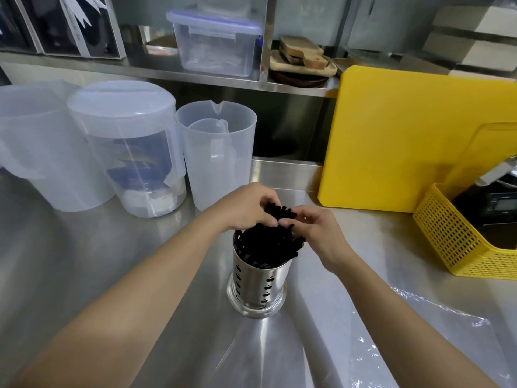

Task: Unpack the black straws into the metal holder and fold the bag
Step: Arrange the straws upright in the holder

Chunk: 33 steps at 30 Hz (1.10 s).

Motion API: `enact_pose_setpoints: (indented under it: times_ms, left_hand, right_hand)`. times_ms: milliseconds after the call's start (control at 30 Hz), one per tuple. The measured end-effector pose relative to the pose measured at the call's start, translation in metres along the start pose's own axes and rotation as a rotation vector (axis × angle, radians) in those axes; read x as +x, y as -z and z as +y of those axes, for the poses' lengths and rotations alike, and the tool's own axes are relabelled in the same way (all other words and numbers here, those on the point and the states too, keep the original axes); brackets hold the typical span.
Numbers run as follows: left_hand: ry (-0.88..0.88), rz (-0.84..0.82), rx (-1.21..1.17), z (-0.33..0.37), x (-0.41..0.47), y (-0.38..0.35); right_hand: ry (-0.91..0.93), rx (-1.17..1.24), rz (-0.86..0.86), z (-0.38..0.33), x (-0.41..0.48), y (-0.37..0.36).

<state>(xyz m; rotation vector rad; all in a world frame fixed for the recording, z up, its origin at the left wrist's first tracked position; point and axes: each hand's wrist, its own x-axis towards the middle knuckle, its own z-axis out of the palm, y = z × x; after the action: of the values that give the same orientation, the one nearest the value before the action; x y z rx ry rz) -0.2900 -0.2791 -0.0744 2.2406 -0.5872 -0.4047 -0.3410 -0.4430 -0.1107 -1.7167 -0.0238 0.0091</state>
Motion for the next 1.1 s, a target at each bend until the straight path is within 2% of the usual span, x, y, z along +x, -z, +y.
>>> enact_pose_setpoints:
  times_ms: [67,233,300,767,1100]
  left_hand:
    - [0.001,0.036,-0.027,-0.002,0.001,0.007]
    - [0.064,0.133,-0.373,-0.014,-0.006,0.009]
    - [0.091,0.199,-0.435,-0.018,-0.008,0.007]
    - [0.066,0.174,-0.538,-0.026,-0.017,0.008]
    - [0.062,0.195,-0.552,-0.029,-0.020,0.005]
  right_hand:
    - [-0.005,0.012,0.001,0.000,0.003,-0.001]
    - [-0.003,0.056,-0.009,0.000,0.009,-0.004]
    - [0.007,0.063,0.005,-0.001,0.010,-0.006]
    - [0.001,0.069,-0.013,-0.002,0.021,-0.007]
    - [0.057,-0.024,-0.043,-0.003,0.023,-0.004]
